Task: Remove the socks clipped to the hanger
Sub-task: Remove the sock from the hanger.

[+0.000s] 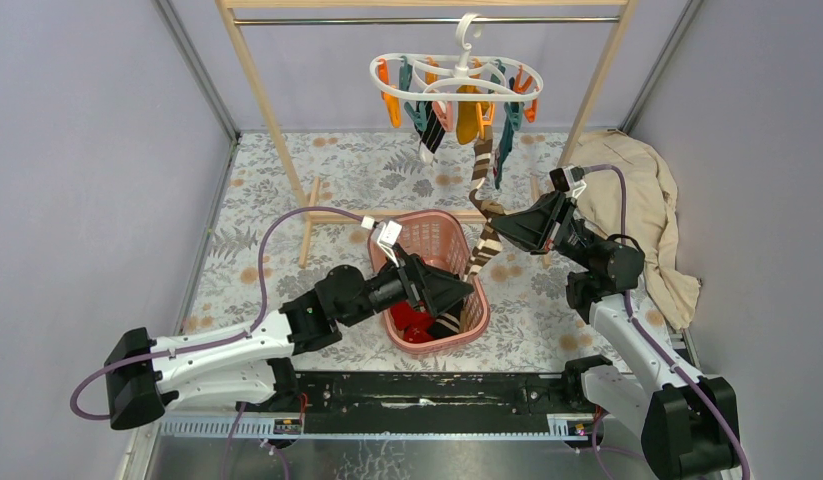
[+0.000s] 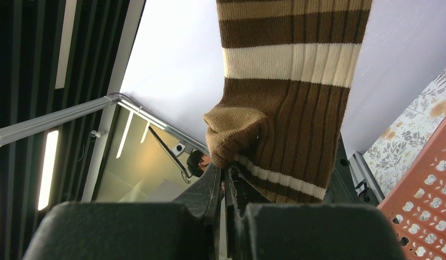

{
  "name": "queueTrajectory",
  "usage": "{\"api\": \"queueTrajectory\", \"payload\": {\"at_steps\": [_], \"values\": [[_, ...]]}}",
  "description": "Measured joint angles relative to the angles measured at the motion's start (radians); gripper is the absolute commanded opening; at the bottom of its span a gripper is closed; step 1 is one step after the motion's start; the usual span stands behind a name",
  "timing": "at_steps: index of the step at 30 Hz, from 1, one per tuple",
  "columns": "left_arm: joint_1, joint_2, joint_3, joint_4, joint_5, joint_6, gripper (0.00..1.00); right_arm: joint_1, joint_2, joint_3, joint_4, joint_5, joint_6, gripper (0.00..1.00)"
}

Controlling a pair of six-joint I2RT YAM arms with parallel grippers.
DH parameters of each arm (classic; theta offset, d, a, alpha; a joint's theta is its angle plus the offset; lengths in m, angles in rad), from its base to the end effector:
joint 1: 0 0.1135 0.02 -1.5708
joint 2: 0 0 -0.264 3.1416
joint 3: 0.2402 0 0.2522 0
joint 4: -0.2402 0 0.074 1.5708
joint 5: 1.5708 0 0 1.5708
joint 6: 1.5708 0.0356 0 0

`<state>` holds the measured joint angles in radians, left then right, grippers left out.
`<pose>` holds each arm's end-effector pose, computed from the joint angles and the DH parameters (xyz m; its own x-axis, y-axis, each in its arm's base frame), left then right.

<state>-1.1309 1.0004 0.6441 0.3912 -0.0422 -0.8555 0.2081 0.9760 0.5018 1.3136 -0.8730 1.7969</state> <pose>0.1025 -0.2142 0.3103 -0.6591 -0.3707 -0.6543 0.5923 0.2802 -0.7554 0.1725 0.0643 0.3458 -0.7806 0.4752 -0.4060 -0.5676 -0.2671 0.7788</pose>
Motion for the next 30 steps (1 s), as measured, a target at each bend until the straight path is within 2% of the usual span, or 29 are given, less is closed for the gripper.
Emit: {"api": "queueTrajectory", "payload": {"at_steps": [12,15,18,23,26,30], "values": [[-0.001,0.071,0.064,0.010,-0.025,0.045,0.95,0.000,0.005,0.000,0.019,0.001,0.014,0.00],[-0.001,0.104,0.080,0.019,-0.022,0.047,0.89,0.000,0.013,0.000,0.032,0.001,0.021,0.00],[-0.001,0.121,0.080,0.021,-0.021,0.049,0.74,0.000,0.014,0.000,0.039,0.001,0.026,0.00],[-0.001,0.134,0.080,0.034,-0.018,0.060,0.34,0.000,0.014,0.000,0.045,0.001,0.032,0.00],[-0.002,0.137,0.081,0.037,-0.013,0.062,0.23,0.000,0.014,0.000,0.047,0.001,0.034,0.00],[-0.002,0.139,0.087,0.035,-0.008,0.065,0.00,0.000,0.014,-0.005,0.051,0.001,0.034,0.00]]}}
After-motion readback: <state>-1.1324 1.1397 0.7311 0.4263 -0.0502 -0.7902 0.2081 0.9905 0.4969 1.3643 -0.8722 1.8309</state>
